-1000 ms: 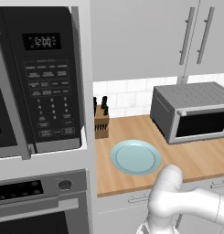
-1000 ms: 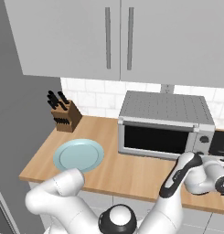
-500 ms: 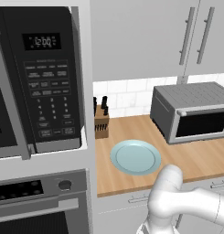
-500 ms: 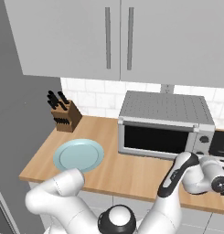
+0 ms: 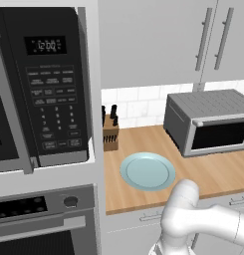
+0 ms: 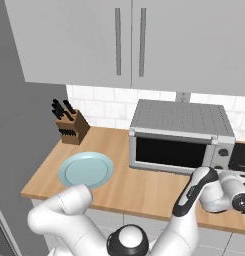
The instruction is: Pick up the kebab skewer and baguette bread, and place them inside the toaster oven. Close the toaster oven door and start by setting the timer.
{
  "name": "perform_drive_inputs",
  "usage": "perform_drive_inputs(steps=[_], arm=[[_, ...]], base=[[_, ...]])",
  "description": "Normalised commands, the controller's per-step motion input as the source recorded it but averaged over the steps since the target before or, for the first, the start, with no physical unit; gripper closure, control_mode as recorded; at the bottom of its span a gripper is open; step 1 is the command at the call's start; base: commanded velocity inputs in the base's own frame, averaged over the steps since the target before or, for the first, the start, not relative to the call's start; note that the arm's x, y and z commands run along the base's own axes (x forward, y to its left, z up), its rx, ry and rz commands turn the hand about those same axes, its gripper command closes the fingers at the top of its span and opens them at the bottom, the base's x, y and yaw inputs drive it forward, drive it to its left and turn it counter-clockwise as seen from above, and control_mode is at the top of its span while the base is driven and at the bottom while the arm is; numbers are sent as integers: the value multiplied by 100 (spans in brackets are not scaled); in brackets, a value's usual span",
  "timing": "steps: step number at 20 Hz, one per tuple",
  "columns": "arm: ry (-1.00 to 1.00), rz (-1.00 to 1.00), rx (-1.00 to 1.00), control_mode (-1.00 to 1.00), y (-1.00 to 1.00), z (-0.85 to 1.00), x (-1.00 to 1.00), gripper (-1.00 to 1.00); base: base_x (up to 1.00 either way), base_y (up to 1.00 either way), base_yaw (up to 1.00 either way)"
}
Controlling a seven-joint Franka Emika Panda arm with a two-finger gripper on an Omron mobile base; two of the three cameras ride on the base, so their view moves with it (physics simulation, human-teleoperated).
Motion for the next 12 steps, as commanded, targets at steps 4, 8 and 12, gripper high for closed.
perform_drive_inputs(steps=[4, 8, 12], arm=[[0, -1, 0, -100, 9, 0, 0, 100], [0, 0, 0, -100, 3, 0, 1, 100], [0, 0, 0, -100, 0, 0, 19, 100]], base=[[0, 0, 0], [0, 0, 0], [0, 0, 0]])
